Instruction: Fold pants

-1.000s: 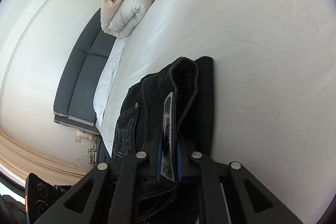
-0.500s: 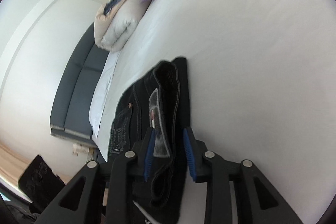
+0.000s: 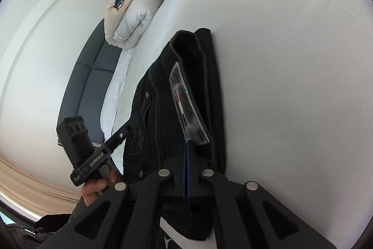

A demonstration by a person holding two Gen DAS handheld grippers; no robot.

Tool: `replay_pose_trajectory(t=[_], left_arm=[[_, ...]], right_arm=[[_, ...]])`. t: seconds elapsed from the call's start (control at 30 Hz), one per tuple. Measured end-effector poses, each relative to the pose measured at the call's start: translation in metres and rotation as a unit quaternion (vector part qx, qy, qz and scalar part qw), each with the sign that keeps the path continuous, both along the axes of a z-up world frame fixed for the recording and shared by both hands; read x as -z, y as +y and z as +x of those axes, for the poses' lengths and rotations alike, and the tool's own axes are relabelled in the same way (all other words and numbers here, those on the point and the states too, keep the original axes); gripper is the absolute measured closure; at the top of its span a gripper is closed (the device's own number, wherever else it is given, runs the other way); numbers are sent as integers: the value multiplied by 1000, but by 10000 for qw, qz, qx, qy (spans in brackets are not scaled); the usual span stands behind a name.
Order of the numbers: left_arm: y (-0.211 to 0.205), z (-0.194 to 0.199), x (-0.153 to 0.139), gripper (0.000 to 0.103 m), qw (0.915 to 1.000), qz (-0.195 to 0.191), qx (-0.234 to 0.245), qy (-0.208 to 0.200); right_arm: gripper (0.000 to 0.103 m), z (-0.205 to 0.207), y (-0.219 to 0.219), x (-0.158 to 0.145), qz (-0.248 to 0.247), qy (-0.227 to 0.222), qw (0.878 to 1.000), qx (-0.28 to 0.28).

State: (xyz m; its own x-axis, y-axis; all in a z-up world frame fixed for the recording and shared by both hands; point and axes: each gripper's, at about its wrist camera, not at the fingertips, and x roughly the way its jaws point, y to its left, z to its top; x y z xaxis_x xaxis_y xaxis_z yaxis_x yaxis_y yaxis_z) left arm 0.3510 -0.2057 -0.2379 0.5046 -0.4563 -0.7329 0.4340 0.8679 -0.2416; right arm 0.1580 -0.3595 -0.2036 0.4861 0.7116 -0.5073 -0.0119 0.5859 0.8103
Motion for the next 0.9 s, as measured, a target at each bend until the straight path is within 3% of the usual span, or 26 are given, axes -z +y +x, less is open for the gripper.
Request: replay_pose_trajectory(t=[0.2, 0.33, 0.4, 0.47, 0.5, 0.53, 0.57, 0.63, 0.73, 0.8, 0.9], left_arm=[[-13, -51, 22, 54, 9983, 171, 181, -518], [-2, -80, 17, 54, 9967, 107, 217, -774], [8, -88, 7, 53, 9965, -3, 196, -810], [29, -93, -7, 40, 9955, -160, 57, -931], [40, -89, -14, 16, 9939, -248, -128, -1063], [51, -89, -18, 1, 9930, -295, -256, -1113], [61, -78, -19, 1, 9923, -417, -403, -1092], [67, -54, -20, 1, 9934, -588, -562, -809], [64, -1, 0, 1, 9959, -770, -478, 68], [56, 29, 20, 1, 9934, -834, -431, 657], [46, 58, 42, 4, 9894, -800, -441, 1131]], right_arm=[[103, -14, 5, 0, -153, -44, 9997, 174], [102, -24, 10, -10, -345, -176, 9990, 234], [90, -34, 8, -21, -358, -293, 9986, 252], [47, -43, -3, -31, -352, -459, 9975, 406], [41, -45, -9, -36, -360, -540, 9965, 528], [37, -43, -15, -38, -352, -561, 9959, 622], [37, -40, -18, -37, -343, -521, 9959, 648], [37, -28, -22, -33, -380, -321, 9968, 631], [38, 3, -12, -20, -401, 92, 9984, 398], [45, 20, -8, -10, -506, 338, 9975, 371], [52, 42, 4, -7, -481, 382, 9978, 228]])
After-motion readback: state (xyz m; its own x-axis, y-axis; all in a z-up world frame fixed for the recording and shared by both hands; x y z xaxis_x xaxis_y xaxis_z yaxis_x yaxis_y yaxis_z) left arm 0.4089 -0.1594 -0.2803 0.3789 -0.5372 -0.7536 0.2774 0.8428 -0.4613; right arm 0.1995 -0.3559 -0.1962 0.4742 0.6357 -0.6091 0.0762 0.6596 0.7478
